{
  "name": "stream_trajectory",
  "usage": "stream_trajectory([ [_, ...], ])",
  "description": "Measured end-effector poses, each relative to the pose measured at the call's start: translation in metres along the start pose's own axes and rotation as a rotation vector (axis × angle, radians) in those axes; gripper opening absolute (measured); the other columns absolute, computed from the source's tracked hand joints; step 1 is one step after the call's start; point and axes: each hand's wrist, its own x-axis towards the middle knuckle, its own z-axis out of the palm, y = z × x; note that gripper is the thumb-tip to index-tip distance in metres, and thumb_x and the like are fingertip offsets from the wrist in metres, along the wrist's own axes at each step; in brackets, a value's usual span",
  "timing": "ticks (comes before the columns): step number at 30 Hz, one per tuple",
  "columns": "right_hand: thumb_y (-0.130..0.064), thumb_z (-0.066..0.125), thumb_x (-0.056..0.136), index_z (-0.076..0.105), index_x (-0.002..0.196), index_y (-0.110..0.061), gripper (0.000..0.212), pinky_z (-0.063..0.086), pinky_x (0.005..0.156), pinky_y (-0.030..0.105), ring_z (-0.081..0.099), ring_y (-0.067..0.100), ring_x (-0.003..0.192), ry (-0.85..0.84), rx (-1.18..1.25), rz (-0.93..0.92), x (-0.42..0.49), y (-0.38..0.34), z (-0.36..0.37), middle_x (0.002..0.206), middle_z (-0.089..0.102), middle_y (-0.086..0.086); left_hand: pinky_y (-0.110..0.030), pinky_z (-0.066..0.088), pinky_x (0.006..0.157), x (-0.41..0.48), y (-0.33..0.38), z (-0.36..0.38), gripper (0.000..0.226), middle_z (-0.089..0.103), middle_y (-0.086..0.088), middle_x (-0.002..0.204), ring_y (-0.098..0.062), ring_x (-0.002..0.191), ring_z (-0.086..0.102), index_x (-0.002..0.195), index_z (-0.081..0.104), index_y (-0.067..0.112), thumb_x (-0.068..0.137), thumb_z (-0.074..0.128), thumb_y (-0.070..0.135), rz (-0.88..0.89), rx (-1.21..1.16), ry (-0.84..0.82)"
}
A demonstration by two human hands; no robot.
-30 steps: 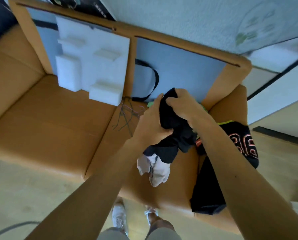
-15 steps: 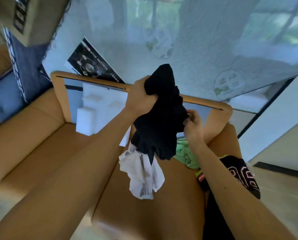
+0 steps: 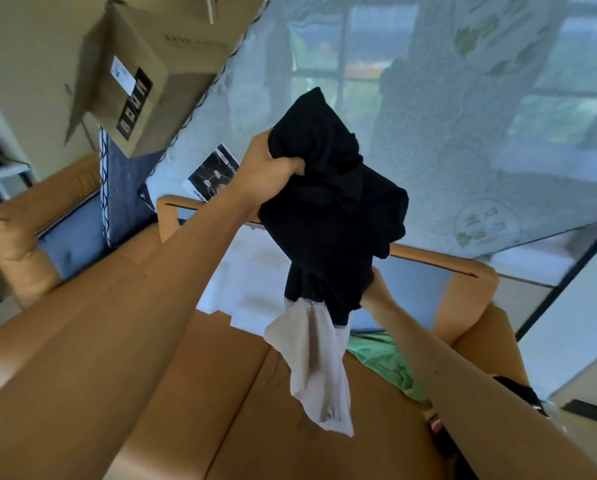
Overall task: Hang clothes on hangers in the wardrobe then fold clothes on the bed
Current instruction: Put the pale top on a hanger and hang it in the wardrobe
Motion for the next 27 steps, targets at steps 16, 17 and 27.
stream_trajectory([
  [16,-0.001,0.051,0.083,0.067,0.104,-0.006,0.027,0.056,0.079,0.037,0.069,0.025,0.092,0.02,-0.429,-0.555,0.018,-0.168,-0.029,0.099,0.072,0.011,-0.037,0.04,0.109,0.026,-0.047,-0.026,0.092,0.039,0.002,0.154,-0.016,0.141,0.037,0.152,0.028,0.036,0.074,0.077,0.03,-0.015,0.359,-0.255],
  [17,-0.005,0.053,0.08,0.068,0.109,-0.008,0.032,0.056,0.083,0.036,0.068,0.022,0.096,0.01,-0.456,-0.565,0.016,-0.179,-0.027,0.105,0.072,0.009,-0.032,0.037,0.111,0.025,-0.038,-0.013,0.099,0.039,0.006,0.154,-0.011,0.142,0.036,0.153,0.026,0.038,0.071,0.081,0.038,0.038,0.333,-0.36],
  [27,-0.009,0.083,0.073,0.057,0.11,-0.017,0.045,0.054,0.077,0.024,0.065,0.013,0.086,-0.109,-0.182,-0.461,0.007,-0.191,-0.05,0.097,0.066,0.002,-0.022,0.05,0.075,0.032,-0.035,0.035,0.023,0.07,0.001,0.086,0.001,0.075,0.064,0.094,0.071,0.014,0.083,0.072,-0.007,0.149,0.187,-0.286],
])
